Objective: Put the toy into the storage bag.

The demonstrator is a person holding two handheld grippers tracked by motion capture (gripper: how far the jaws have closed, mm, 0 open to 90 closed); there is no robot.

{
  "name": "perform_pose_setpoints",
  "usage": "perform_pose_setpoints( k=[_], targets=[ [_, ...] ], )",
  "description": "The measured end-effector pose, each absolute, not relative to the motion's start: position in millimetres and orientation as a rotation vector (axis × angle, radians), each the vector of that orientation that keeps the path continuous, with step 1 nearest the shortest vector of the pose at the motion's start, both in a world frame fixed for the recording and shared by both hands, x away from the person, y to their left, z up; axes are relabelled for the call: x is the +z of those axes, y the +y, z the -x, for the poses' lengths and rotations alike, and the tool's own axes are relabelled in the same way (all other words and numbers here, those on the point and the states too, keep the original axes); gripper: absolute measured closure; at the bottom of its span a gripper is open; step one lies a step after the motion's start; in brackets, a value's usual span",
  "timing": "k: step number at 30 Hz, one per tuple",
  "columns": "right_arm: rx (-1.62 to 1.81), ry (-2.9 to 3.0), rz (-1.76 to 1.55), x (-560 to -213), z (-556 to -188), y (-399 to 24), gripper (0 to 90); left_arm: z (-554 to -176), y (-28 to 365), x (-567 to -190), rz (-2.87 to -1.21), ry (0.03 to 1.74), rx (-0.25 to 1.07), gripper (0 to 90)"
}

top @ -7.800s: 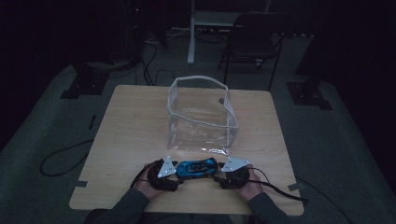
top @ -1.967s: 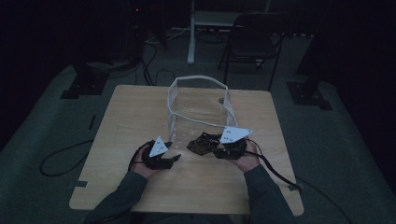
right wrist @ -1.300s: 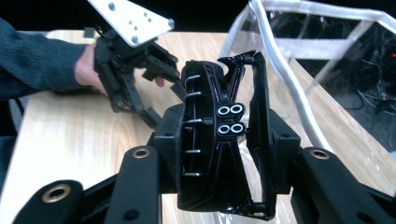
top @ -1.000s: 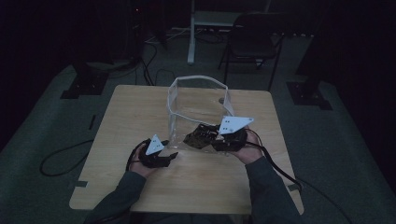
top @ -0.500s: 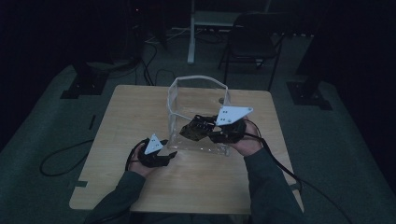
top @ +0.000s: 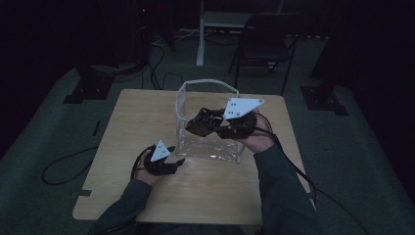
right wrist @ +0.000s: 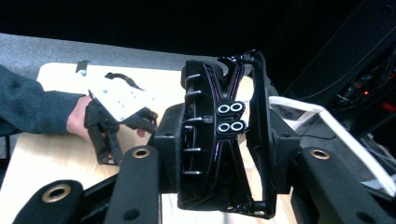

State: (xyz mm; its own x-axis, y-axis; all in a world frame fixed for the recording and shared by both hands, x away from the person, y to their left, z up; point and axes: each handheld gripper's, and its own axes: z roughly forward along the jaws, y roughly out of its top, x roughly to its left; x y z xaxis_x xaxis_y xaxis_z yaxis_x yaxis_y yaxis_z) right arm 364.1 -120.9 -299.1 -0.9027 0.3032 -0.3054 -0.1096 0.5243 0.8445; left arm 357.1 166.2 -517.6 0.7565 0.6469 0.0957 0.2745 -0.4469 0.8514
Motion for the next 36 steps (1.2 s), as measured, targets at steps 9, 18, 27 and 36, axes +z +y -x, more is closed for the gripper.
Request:
perform_pose_setpoints(
  k=[9, 18, 27, 36],
  targets=[
    [1.345, 2.327, -0.155, -279.1, -371.2, -119.3, 58.1, -357.6, 169.3, -516.2, -2.034, 0.701, 0.519, 36.2],
    [1.357, 2.299, -0.185, -271.2, -382.3, -122.2, 58.2, -357.8, 170.5, -516.5, -2.028, 0.704, 0.52, 36.2],
    [1.365, 2.284, -0.224, -273.3, -395.2, -122.3, 58.2, -357.9, 171.2, -516.5, -2.022, 0.711, 0.521, 36.2],
    [1.348, 2.296, -0.238, -277.9, -407.3, -120.0, 58.2, -358.5, 172.5, -516.3, -2.019, 0.712, 0.528, 36.2]
  ],
)
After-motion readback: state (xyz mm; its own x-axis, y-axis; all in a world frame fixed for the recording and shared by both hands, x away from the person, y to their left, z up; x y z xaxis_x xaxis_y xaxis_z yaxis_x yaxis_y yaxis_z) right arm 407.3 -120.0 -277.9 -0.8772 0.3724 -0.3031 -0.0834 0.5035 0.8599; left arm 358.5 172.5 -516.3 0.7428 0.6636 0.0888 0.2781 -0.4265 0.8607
